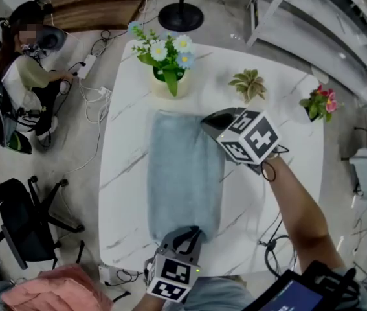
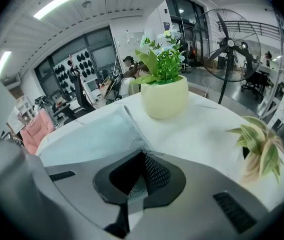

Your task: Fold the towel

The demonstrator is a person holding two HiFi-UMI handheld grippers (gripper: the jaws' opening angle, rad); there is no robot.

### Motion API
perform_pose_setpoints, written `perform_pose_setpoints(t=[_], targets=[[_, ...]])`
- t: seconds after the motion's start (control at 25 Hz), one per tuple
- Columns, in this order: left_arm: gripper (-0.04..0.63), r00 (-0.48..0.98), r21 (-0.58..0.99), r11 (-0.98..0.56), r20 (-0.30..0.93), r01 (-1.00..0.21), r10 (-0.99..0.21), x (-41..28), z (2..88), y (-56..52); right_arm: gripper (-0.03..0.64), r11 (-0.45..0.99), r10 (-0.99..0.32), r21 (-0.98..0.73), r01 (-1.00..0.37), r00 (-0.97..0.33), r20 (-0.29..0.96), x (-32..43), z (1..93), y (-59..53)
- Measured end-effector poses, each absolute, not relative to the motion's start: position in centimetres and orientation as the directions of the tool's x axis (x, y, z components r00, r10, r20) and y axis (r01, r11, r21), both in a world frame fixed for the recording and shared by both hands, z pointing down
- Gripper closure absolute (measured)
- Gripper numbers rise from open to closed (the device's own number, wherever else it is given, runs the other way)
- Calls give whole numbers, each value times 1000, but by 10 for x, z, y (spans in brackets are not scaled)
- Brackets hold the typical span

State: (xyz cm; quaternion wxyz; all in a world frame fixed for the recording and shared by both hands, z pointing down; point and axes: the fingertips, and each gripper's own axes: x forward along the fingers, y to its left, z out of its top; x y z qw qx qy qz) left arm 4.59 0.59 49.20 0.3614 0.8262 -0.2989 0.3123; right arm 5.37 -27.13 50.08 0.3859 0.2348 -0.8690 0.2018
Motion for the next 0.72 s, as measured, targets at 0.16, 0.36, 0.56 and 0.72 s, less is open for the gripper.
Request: perform_pose_setpoints(t=[0.16, 0.36, 0.56, 0.72], targets=[[566, 653, 436, -582, 721, -687, -231, 50, 490, 25, 600, 798, -246, -154, -582, -549, 799, 69, 500, -250], [566, 688, 472, -596, 699, -649, -195, 55, 492, 51, 600, 784, -253, -121, -608, -493, 832, 92, 502, -221], [556, 751, 607, -474, 628, -638, -206, 53, 478, 49, 512, 818, -230, -132, -559, -528, 817, 93, 487, -207], [546, 775, 659, -416, 583, -627, -245, 45, 459, 42, 411, 843, -161, -204, -497, -597, 786, 88, 455, -216]])
